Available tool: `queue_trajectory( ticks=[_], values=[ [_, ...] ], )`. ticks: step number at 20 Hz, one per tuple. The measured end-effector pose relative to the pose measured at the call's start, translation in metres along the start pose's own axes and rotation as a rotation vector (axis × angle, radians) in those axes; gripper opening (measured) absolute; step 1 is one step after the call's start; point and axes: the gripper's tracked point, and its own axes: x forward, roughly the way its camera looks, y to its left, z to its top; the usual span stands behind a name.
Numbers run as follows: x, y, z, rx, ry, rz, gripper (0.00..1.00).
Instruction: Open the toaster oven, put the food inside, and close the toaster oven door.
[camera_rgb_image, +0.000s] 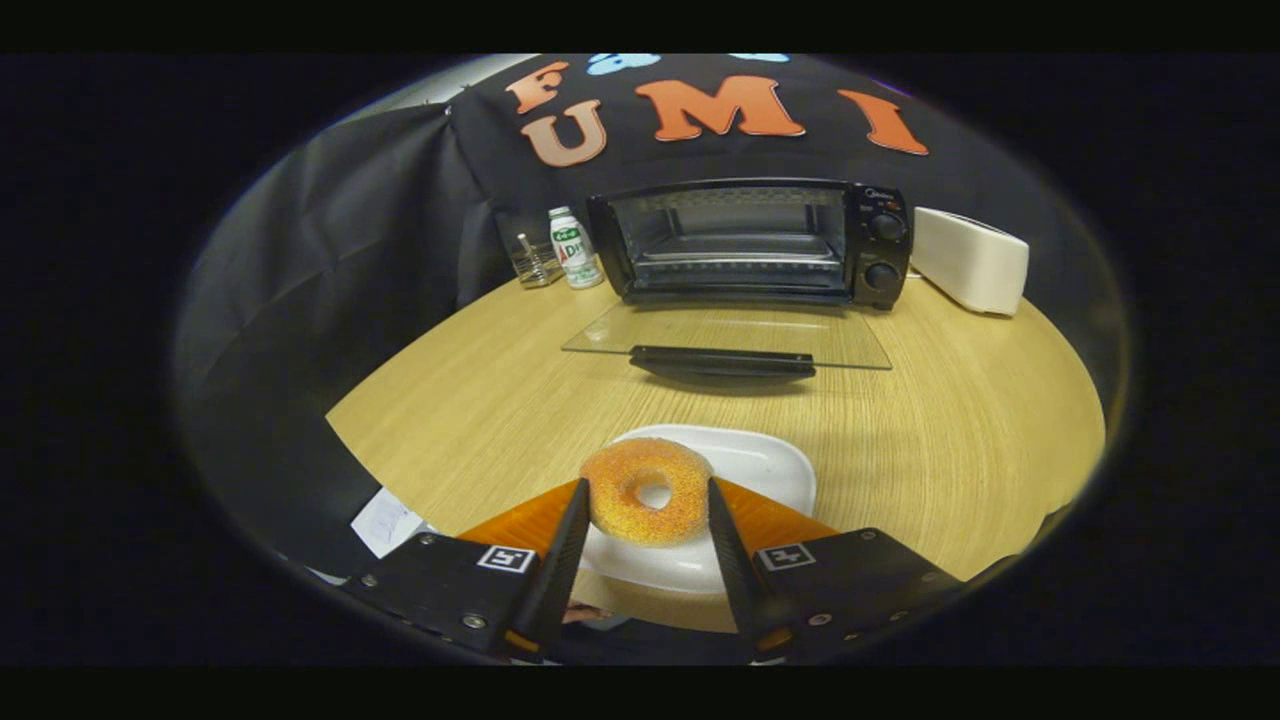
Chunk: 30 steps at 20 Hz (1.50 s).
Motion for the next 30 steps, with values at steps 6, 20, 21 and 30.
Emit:
queue_trajectory(
  ticks=[6,20,21,30],
  values=[
    [0.023,-0.002,0.077,0.174,-0.133,0.02,0.66],
    [0.116,-0.047,0.215,0.636,-0.319,0.021,0.65],
    [0.124,-0.05,0.218,0.667,-0.321,0.024,0.65],
    [0.167,-0.076,0.249,0.792,-0.39,-0.074,0.65]
  ],
)
